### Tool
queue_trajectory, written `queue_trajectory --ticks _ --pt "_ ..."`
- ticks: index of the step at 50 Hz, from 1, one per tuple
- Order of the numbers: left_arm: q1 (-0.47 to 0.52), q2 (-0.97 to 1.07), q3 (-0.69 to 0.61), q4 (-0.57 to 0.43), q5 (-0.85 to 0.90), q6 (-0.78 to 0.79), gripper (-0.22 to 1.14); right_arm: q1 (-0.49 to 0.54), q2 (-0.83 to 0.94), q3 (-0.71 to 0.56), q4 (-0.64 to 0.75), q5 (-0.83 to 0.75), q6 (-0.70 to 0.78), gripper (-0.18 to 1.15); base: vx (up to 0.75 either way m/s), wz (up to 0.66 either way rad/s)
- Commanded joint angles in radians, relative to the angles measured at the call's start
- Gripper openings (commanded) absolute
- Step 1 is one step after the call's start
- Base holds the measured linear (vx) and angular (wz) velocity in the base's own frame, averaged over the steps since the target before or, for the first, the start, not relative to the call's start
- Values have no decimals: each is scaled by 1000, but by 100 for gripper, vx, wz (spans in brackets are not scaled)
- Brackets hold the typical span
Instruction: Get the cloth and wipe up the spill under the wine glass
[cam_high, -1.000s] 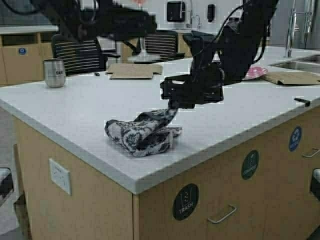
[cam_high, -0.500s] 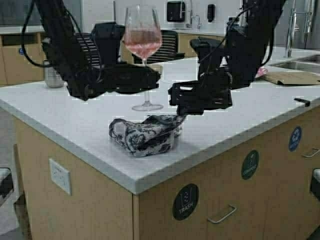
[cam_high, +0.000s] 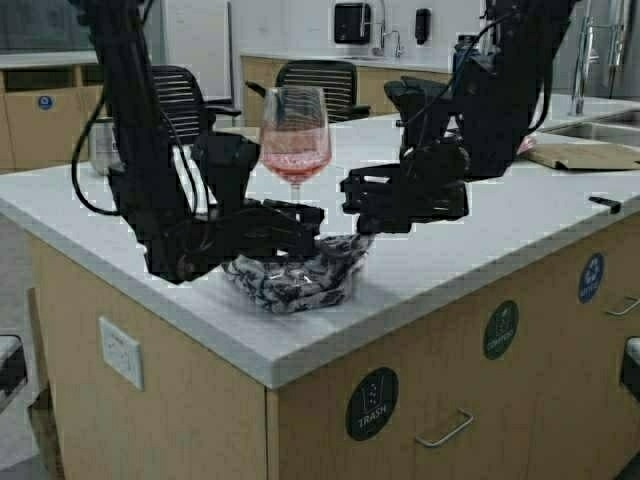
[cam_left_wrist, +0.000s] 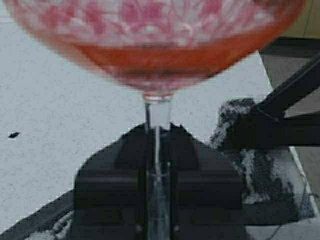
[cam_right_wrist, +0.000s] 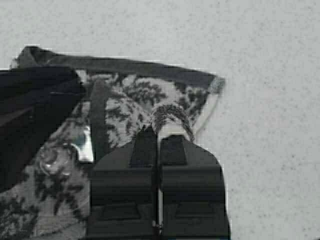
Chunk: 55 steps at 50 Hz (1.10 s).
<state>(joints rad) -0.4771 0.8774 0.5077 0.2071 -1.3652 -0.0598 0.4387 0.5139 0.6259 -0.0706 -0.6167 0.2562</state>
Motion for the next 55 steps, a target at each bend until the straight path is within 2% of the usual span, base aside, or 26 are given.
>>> queue_trajectory --ticks 1,9,18,27,41,55 --pt "2 58 -15 -5 -9 -3 29 -5 -41 -8 3 -17 0 6 0 0" --pt "3 0 3 -5 -49 -11 29 -25 -66 6 9 -25 3 6 0 0" --pt "2 -144 18 8 -46 -21 29 -127 -150 60 92 -92 14 6 0 0" --pt "2 -219 -23 17 26 -32 29 -219 -276 132 173 -192 14 6 0 0" --pt "-8 -114 -178 25 78 -38 29 -276 -423 181 229 -319 8 6 0 0" --pt "-25 -8 -241 25 80 -40 29 -276 -465 190 225 -328 5 6 0 0"
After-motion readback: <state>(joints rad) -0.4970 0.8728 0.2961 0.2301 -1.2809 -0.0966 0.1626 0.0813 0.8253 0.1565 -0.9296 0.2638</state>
